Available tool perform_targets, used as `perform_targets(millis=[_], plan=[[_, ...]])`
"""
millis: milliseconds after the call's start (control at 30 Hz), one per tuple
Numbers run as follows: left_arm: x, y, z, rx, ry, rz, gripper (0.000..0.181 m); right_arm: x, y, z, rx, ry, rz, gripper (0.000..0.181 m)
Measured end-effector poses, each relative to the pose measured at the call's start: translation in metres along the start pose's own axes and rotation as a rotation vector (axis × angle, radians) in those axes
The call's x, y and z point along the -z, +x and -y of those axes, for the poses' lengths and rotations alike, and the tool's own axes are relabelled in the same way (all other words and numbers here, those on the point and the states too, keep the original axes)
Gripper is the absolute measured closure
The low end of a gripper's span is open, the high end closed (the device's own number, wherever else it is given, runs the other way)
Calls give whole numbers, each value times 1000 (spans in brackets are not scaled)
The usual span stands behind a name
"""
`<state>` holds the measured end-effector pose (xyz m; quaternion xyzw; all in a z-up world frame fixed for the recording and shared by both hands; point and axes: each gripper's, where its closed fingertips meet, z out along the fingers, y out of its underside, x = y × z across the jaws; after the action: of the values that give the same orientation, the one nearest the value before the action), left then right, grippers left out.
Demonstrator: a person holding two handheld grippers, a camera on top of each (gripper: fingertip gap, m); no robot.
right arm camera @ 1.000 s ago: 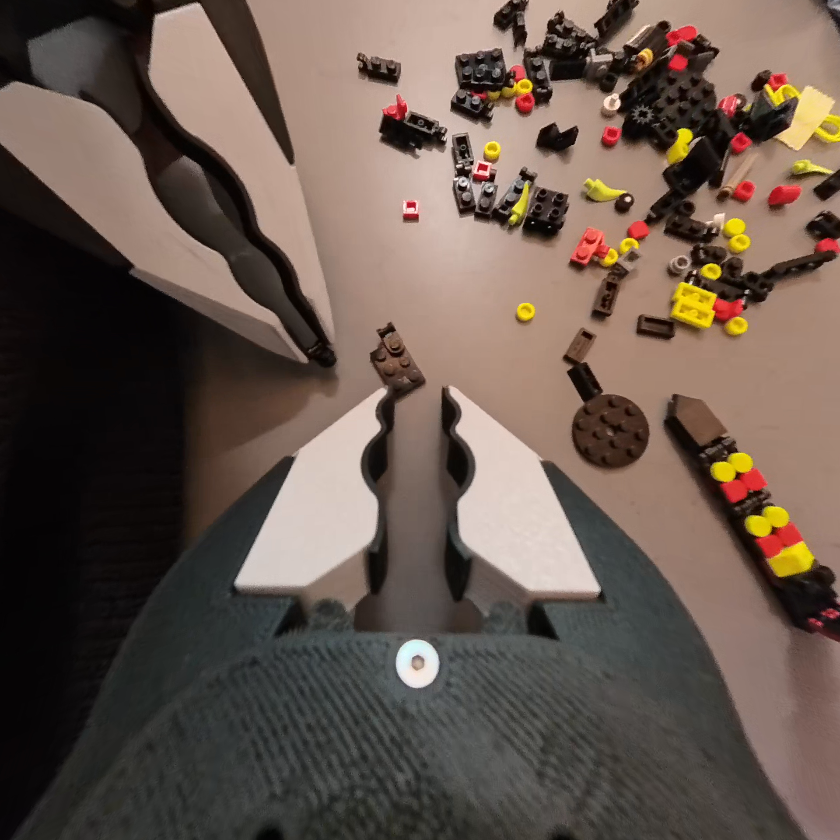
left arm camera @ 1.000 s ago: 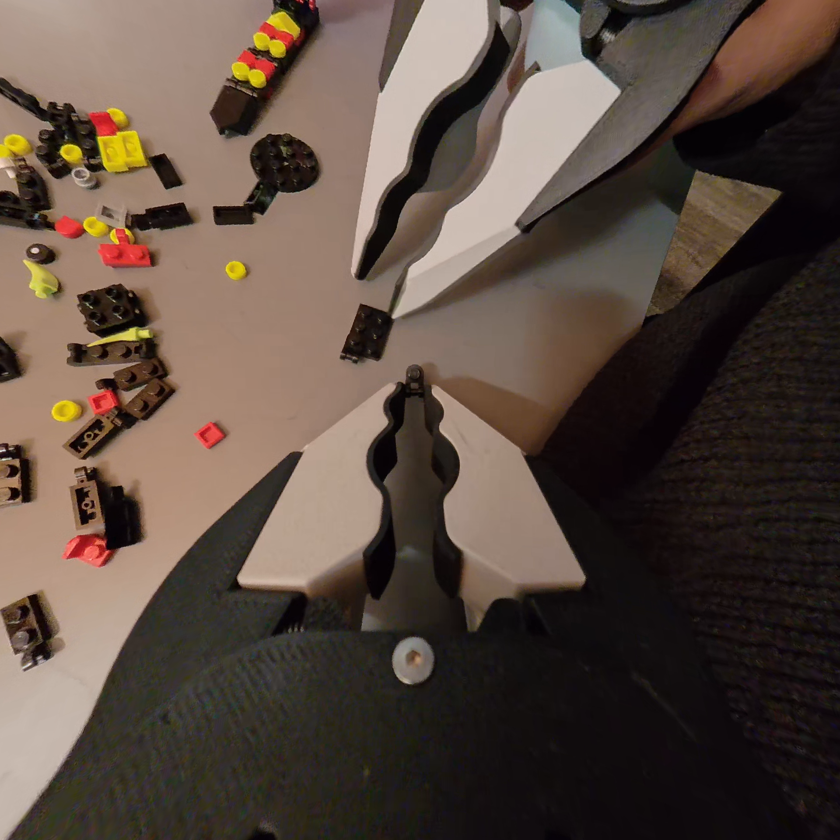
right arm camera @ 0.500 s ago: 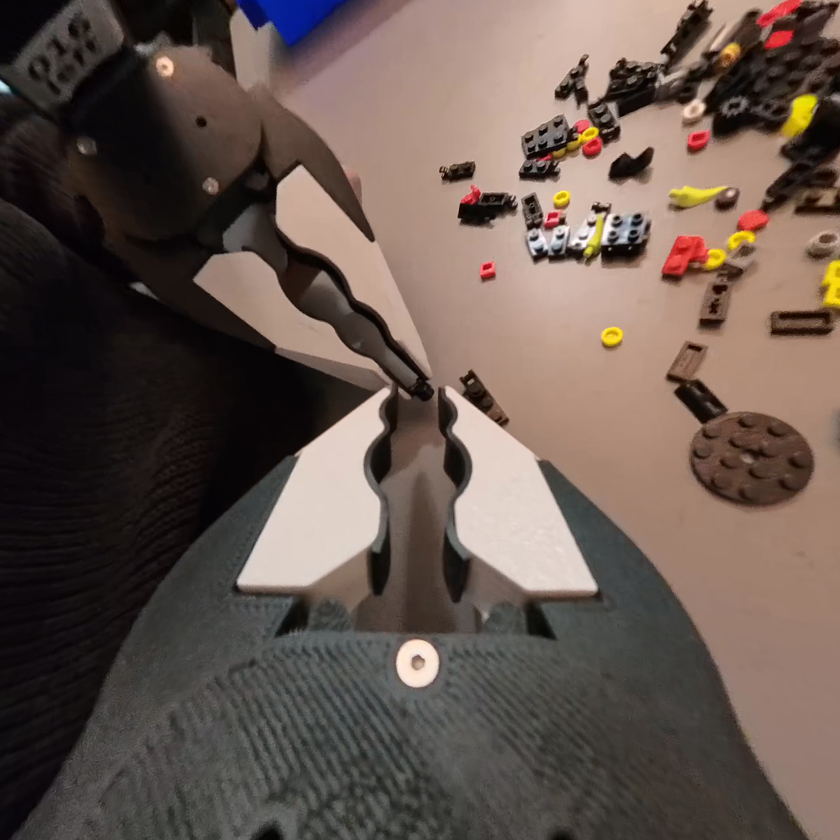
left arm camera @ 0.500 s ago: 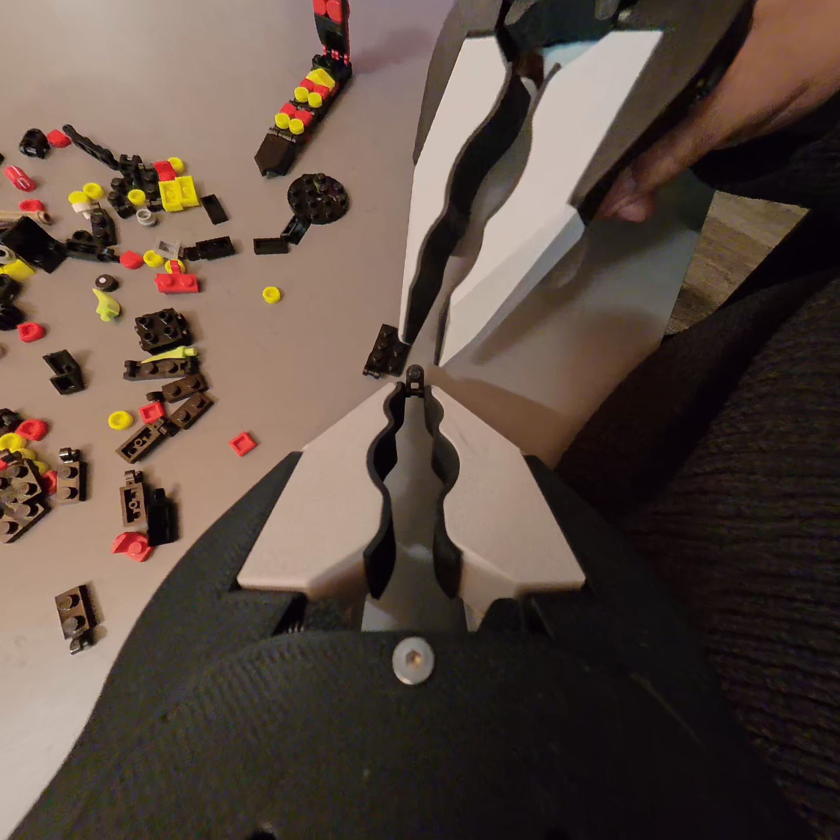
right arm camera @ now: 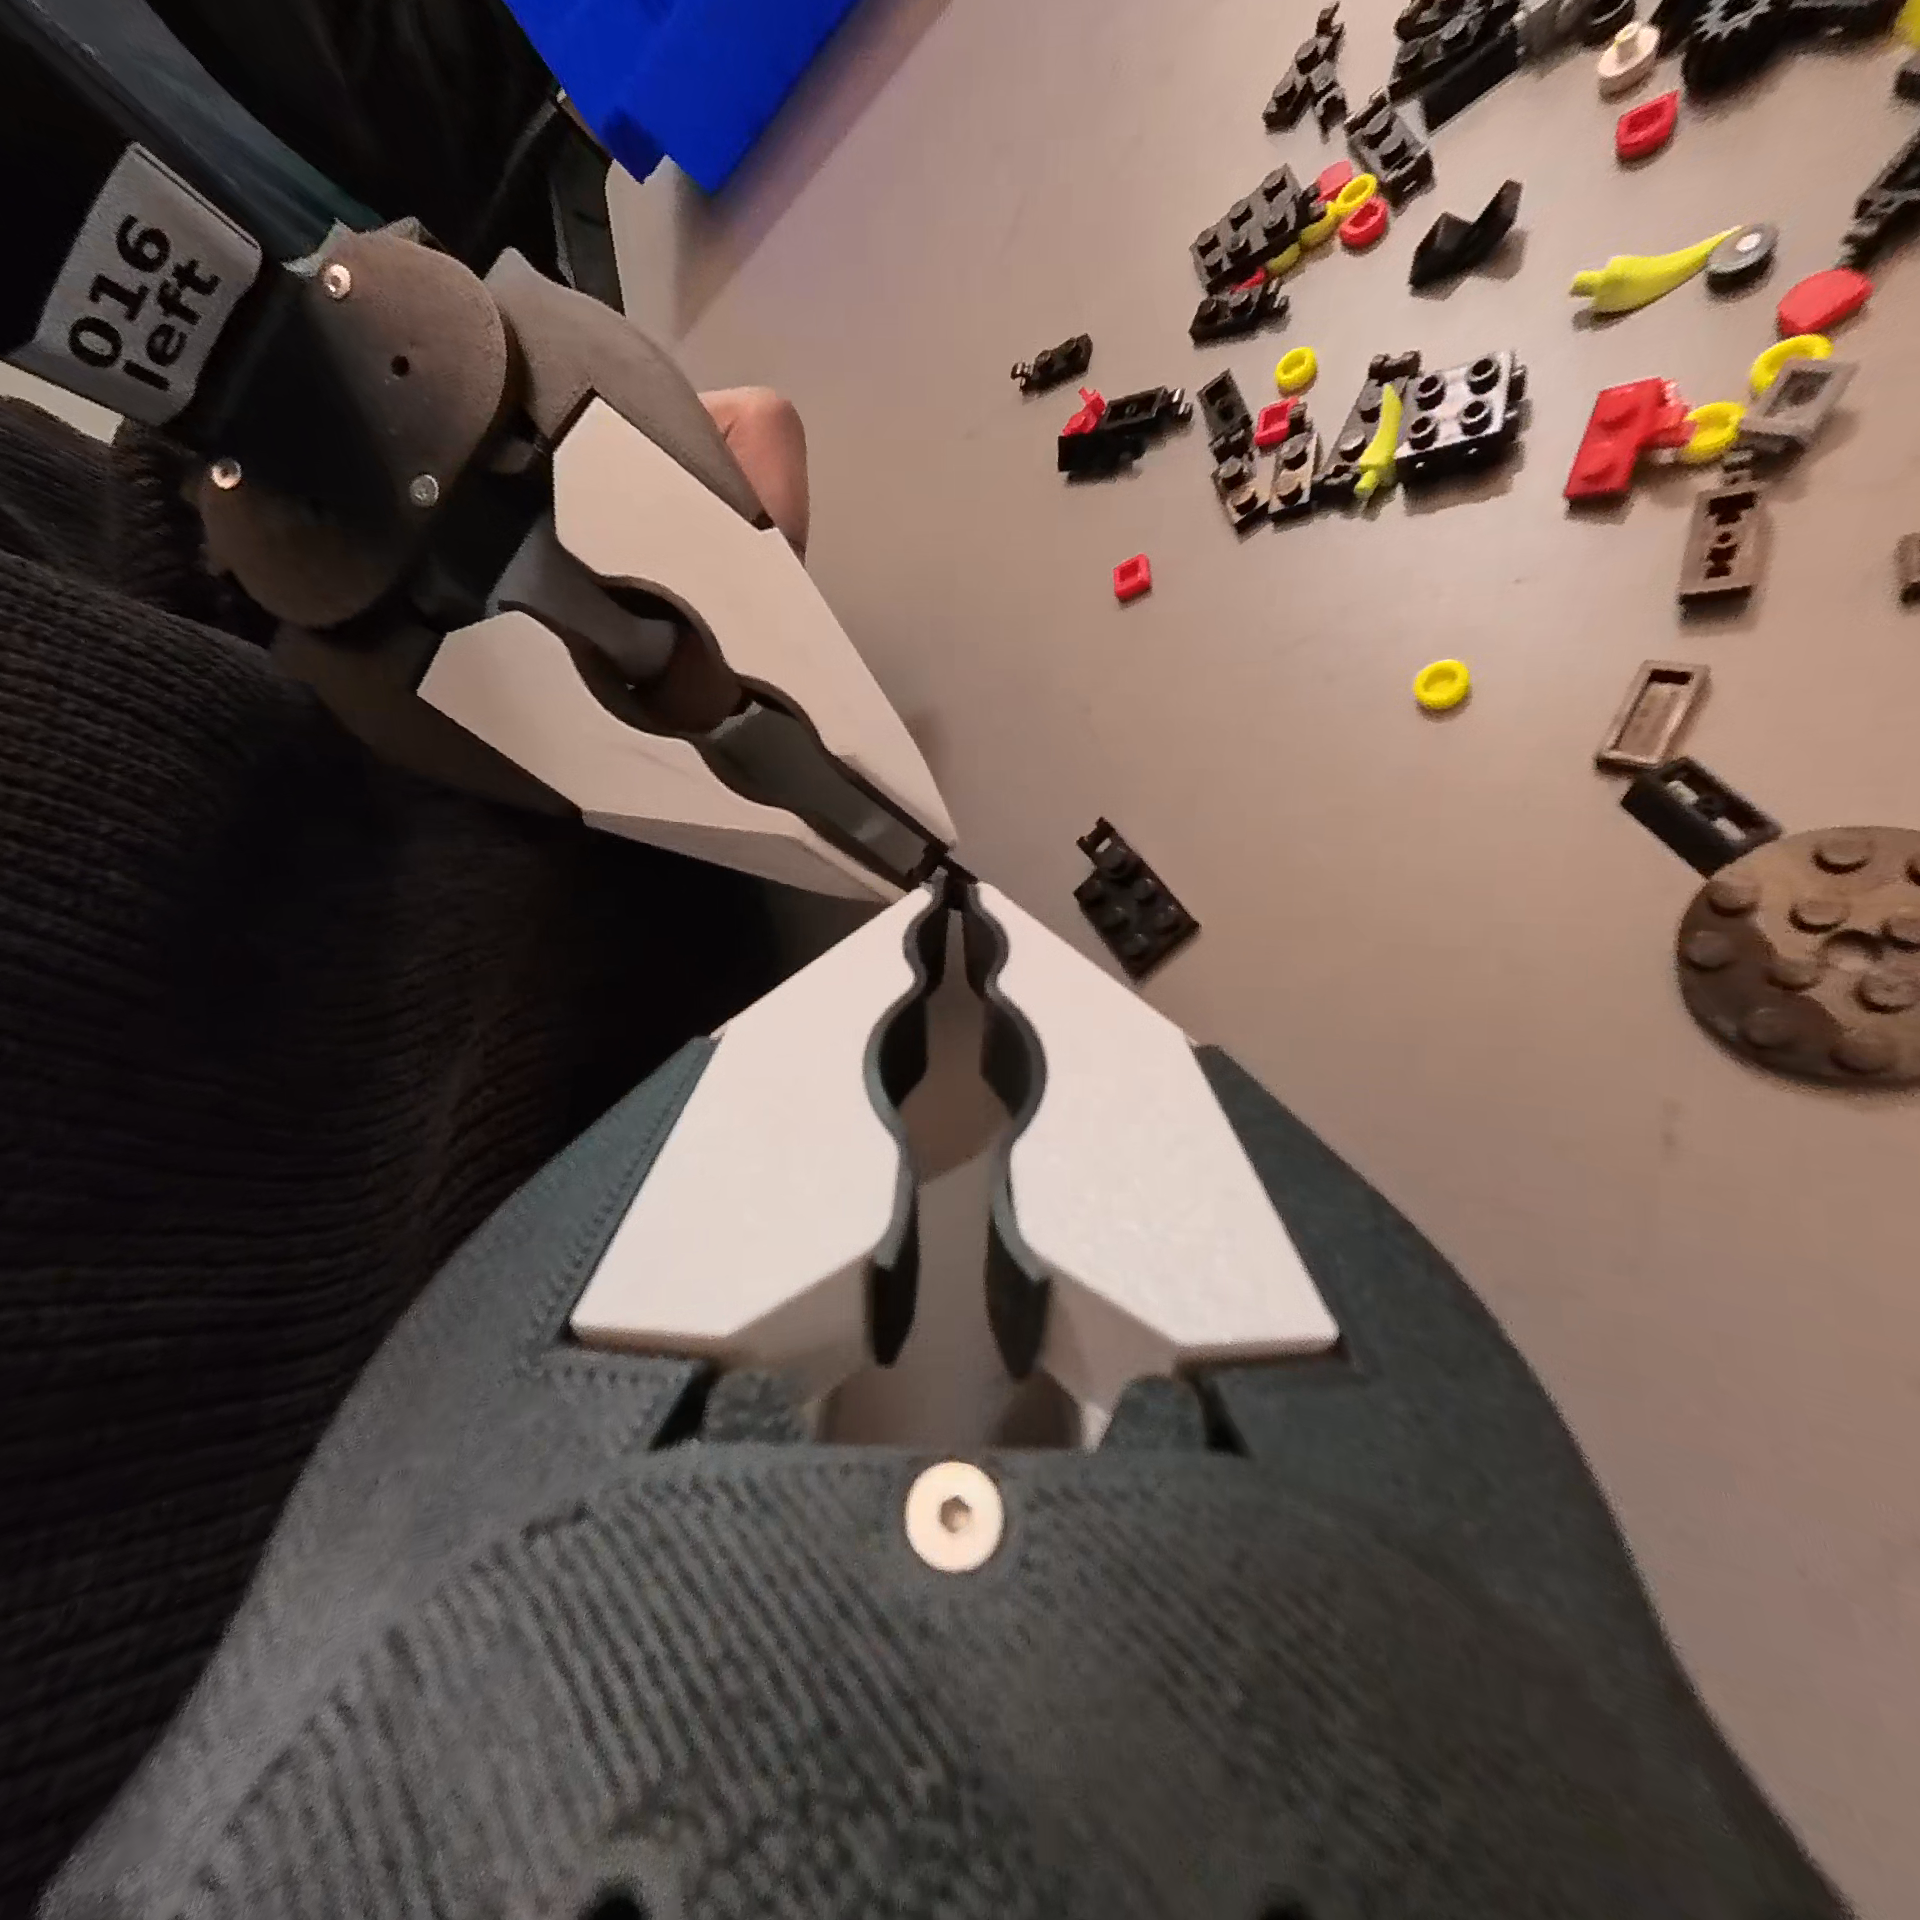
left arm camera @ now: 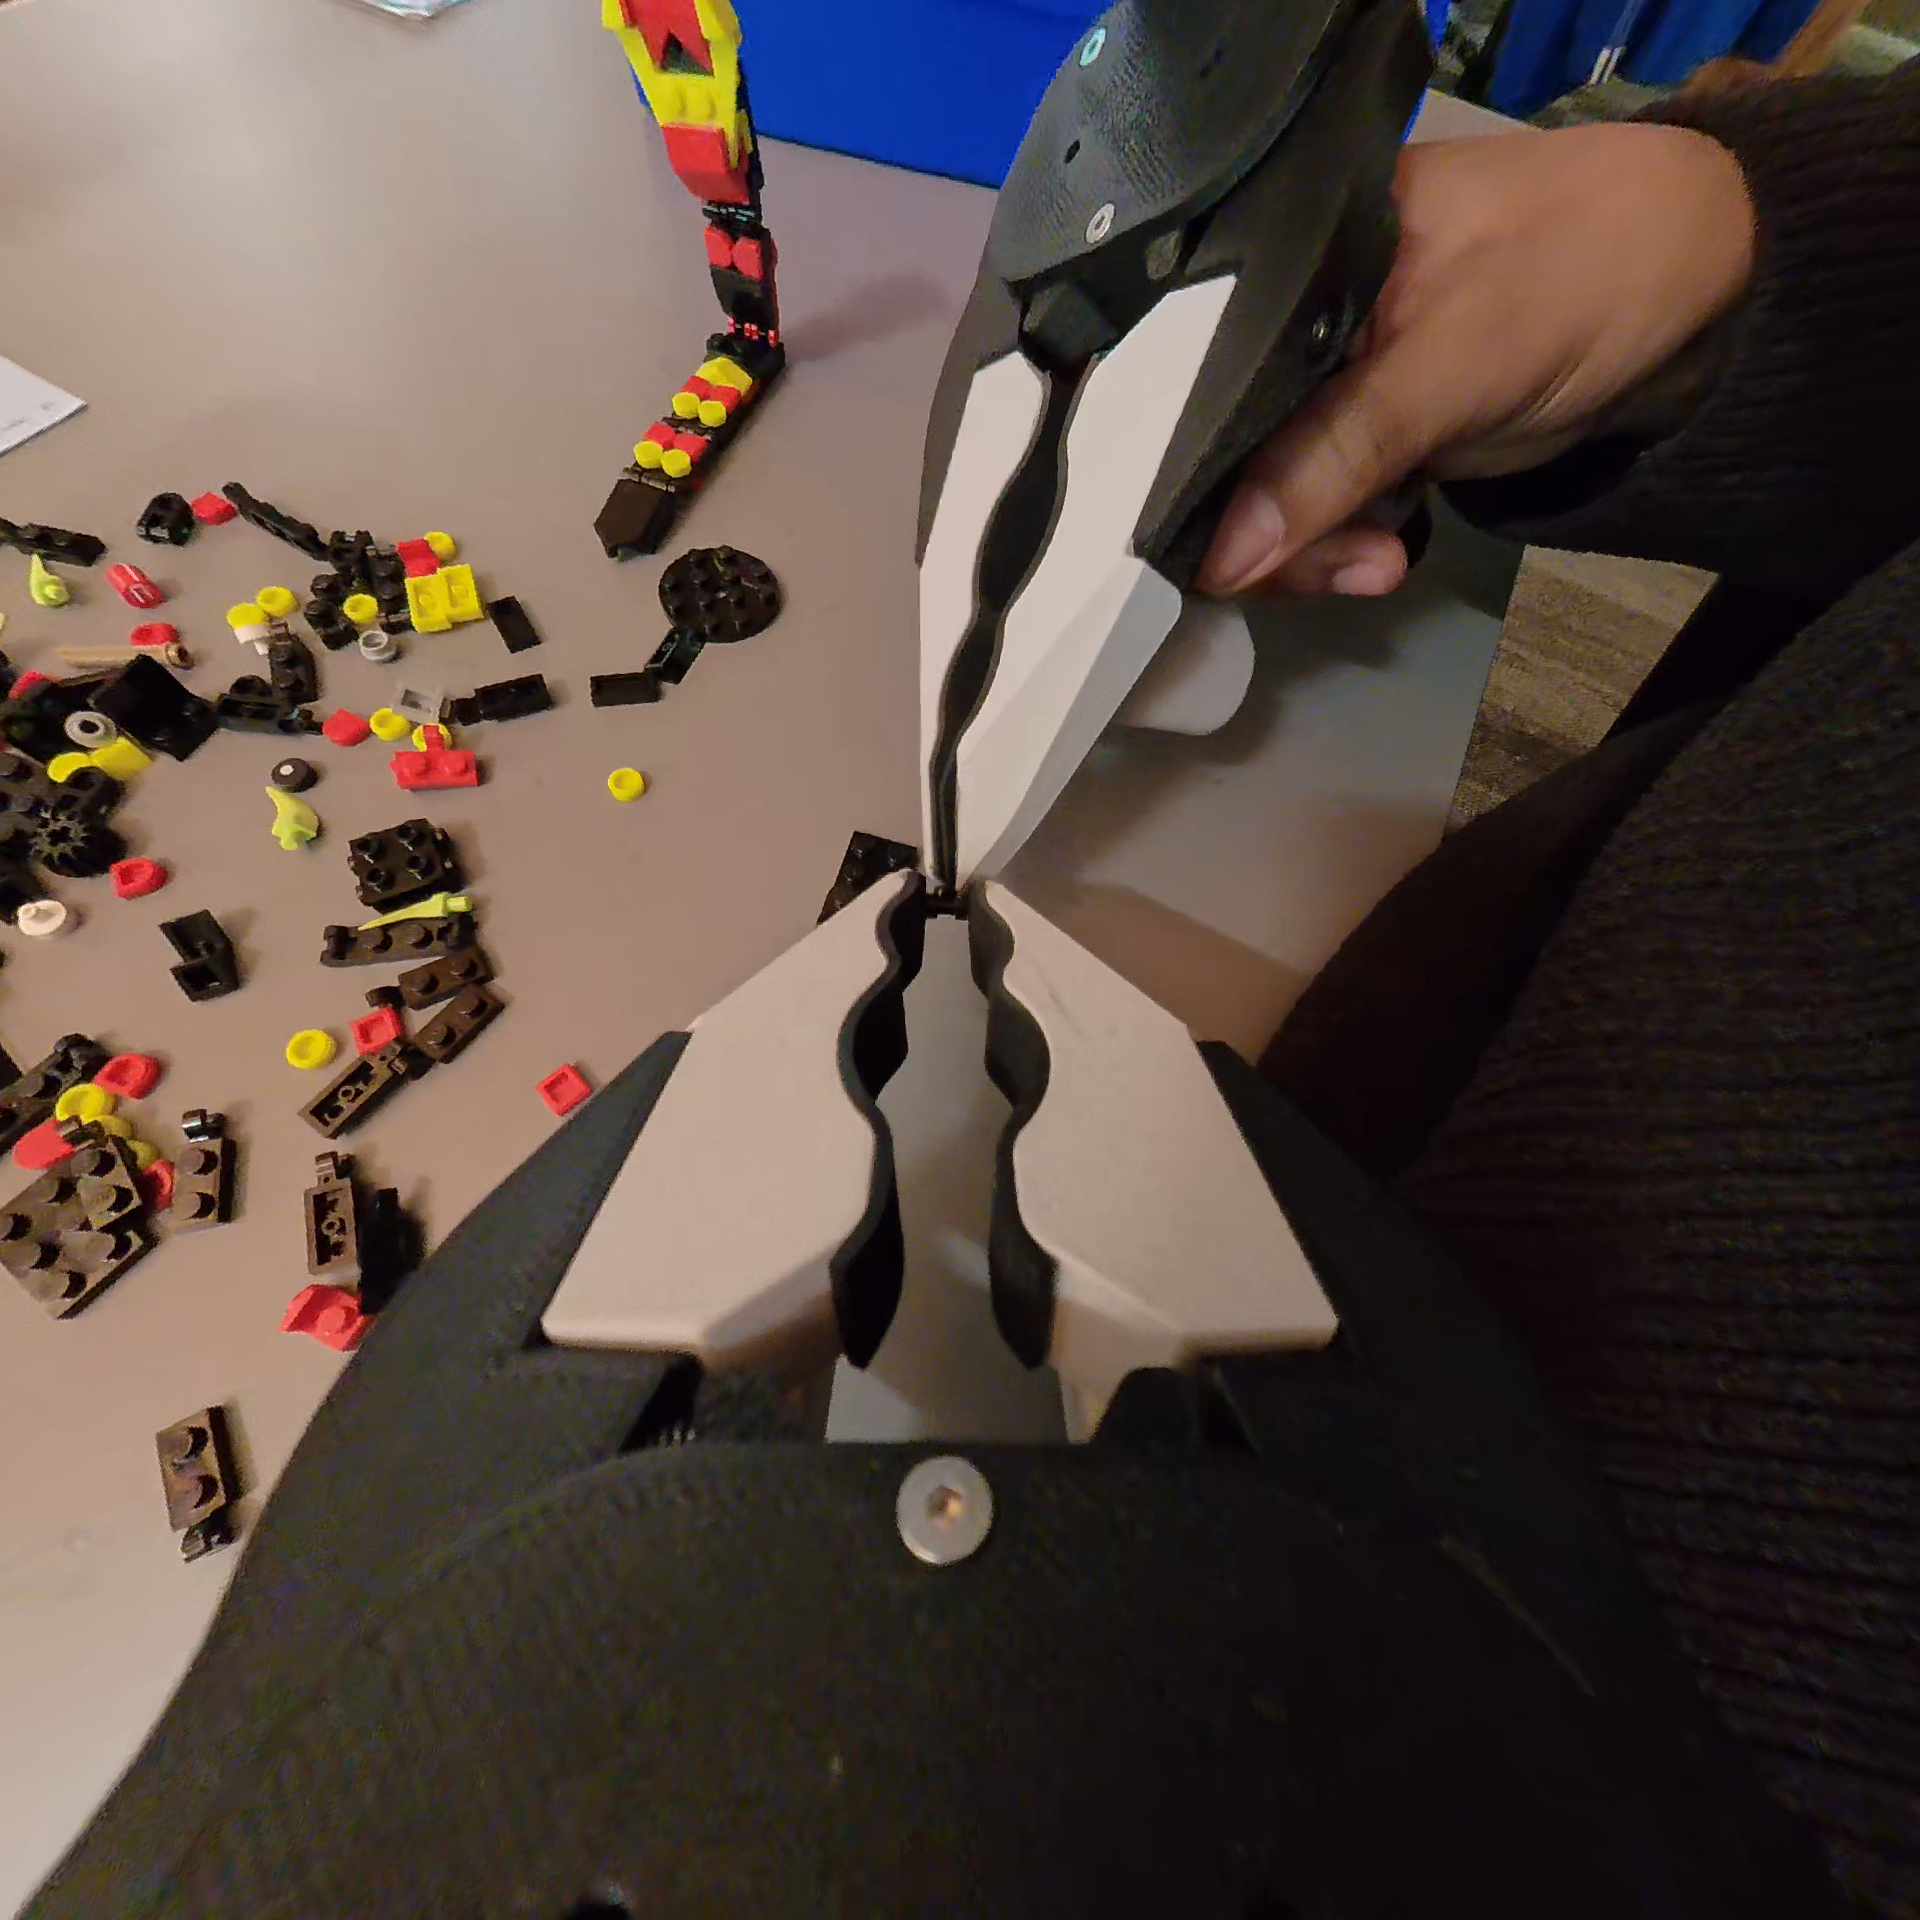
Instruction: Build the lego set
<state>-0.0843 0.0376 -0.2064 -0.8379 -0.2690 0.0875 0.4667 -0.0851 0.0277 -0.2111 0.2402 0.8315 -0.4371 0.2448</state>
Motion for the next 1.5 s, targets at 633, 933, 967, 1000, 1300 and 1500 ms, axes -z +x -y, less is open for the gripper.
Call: perform_targets(millis=[633,933,967,1000,1300,1500], plan=[[20,6,12,448,83,-403,181,1,-20,6,401,-2,-58,168],[15,13,4,445,27,-424,181,1,-15,5,412,-10,-98,179],[14,14,4,448,22,-426,181,1,-14,4,411,-15,-100,179],[13,13,2,450,14,-417,181,0,-12,3,410,-24,-110,179],[26,-45,-7,390,17,-151,181,7,0,6,375,-17,-161,178],[44,-32,-24,258,-72,-240,181,0,1,-1,407,-63,-181,177]])
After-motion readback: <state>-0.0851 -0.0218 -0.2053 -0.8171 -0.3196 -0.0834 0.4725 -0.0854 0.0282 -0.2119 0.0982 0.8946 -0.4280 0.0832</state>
